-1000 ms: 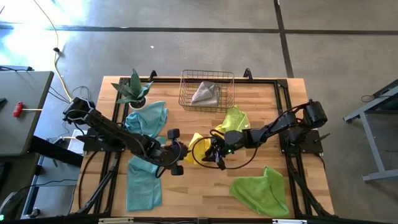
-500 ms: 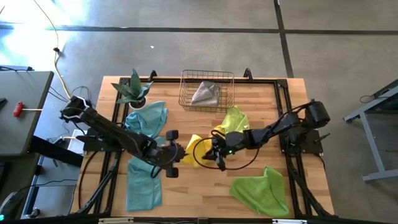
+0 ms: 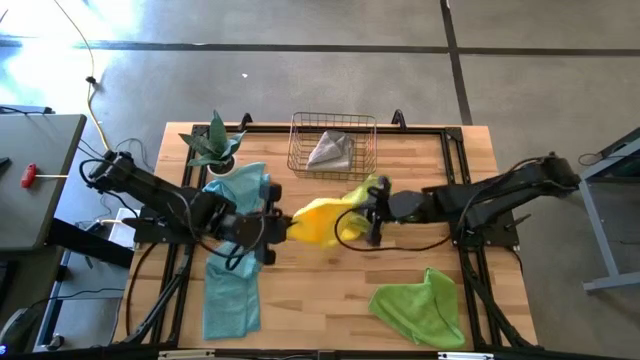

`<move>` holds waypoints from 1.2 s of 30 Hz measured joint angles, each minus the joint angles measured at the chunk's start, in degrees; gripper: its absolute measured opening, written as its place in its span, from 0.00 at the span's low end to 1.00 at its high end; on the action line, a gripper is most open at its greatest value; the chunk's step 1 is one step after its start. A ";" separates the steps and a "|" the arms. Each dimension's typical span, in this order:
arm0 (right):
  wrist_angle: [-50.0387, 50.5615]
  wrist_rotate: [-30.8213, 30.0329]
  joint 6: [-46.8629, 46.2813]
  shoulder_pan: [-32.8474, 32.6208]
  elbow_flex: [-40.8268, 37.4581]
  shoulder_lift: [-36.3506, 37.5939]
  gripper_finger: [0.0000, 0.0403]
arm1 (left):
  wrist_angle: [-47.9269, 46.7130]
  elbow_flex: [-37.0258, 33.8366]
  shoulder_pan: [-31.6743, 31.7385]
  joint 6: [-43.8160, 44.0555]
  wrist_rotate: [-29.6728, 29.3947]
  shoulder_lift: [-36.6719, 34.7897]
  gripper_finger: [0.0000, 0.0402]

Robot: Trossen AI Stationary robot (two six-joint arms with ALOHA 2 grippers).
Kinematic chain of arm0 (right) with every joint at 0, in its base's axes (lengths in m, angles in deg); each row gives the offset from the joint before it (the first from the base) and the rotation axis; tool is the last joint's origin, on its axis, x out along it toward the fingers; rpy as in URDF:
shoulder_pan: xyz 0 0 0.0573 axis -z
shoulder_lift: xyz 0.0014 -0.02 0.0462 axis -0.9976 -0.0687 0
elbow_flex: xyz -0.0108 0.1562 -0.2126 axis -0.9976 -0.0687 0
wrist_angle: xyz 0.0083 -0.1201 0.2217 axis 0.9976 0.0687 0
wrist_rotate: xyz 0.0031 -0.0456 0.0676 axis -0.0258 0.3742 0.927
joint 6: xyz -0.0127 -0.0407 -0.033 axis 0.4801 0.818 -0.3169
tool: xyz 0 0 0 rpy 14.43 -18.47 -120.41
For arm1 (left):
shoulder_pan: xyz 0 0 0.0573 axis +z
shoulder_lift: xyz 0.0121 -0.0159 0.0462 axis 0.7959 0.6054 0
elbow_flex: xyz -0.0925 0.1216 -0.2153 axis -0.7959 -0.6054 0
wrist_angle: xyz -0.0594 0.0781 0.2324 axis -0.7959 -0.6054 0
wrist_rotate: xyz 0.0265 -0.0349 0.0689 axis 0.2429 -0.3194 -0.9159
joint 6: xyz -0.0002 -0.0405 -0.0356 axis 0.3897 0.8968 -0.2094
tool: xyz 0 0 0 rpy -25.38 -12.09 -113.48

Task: Fold microfiber towels
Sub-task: Fold the yellow microfiber towel

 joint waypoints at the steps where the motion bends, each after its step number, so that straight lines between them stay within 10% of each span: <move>1: 3.77 -2.65 0.59 0.00 1.98 0.37 0.00 | -0.16 0.98 0.65 -2.74 -0.46 -0.01 0.00; 15: 22.41 -17.94 21.38 0.33 27.60 -3.09 0.00 | 0.95 11.95 6.66 -29.12 -11.85 0.04 0.00; 36: 37.47 -21.89 21.91 -1.43 32.51 -11.94 0.00 | -16.38 14.51 2.81 -9.88 -7.12 0.10 0.00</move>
